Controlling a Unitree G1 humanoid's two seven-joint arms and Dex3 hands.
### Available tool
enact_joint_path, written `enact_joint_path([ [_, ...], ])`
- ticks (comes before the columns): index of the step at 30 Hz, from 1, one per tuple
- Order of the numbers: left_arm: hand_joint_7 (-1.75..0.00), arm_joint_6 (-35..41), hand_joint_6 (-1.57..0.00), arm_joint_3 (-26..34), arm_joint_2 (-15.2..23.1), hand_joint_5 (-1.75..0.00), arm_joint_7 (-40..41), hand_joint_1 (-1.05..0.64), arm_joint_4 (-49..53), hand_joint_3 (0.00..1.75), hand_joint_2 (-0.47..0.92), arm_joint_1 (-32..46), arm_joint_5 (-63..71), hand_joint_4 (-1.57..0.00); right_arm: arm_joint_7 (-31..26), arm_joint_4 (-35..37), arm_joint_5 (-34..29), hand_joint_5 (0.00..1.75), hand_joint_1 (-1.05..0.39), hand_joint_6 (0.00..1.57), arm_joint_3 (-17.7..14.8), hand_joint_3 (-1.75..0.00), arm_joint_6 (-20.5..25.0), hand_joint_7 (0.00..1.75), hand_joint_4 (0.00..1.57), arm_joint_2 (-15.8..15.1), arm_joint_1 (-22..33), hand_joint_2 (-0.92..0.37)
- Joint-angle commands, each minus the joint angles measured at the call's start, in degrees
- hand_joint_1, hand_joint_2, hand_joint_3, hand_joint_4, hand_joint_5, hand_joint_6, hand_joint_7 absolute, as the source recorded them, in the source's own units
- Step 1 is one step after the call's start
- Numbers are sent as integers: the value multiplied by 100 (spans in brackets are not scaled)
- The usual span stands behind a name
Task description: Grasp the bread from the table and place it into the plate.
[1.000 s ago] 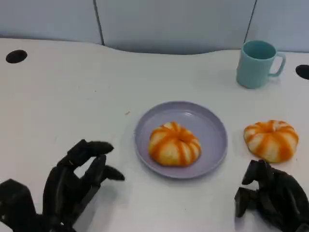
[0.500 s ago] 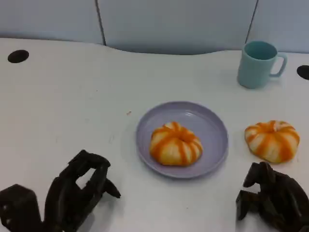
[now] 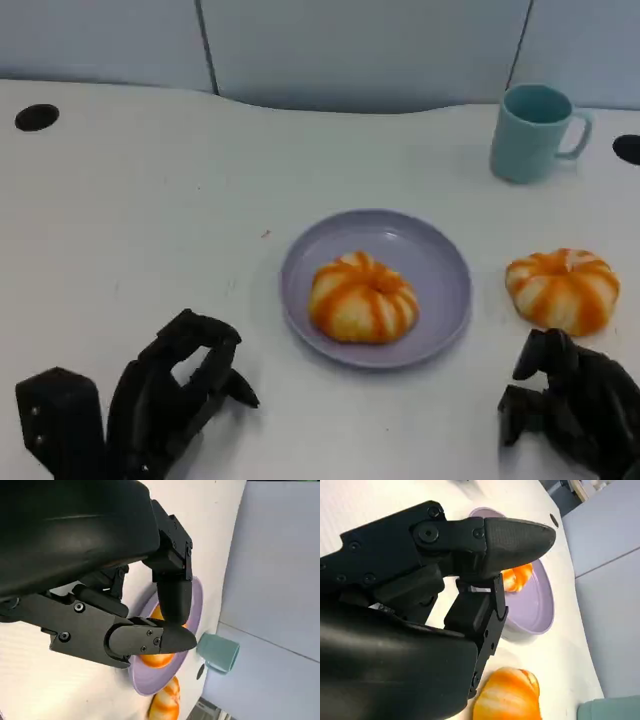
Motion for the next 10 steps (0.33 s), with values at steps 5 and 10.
enact_joint_path([
  [5,-162,-89,-44,57,90,-175,35,-61,181,38,92,-174,36,-67,45,270,0,138,-44,113,-111,-50,-45,127,123,-116,-21,-92],
  [10,-163,-12,-48,85,76,-175,51,-62,142,33,92,-182,-21,-71,34,277,-45,139,-45,111,-90,-49,-59,128,122,-132,-21,-92],
])
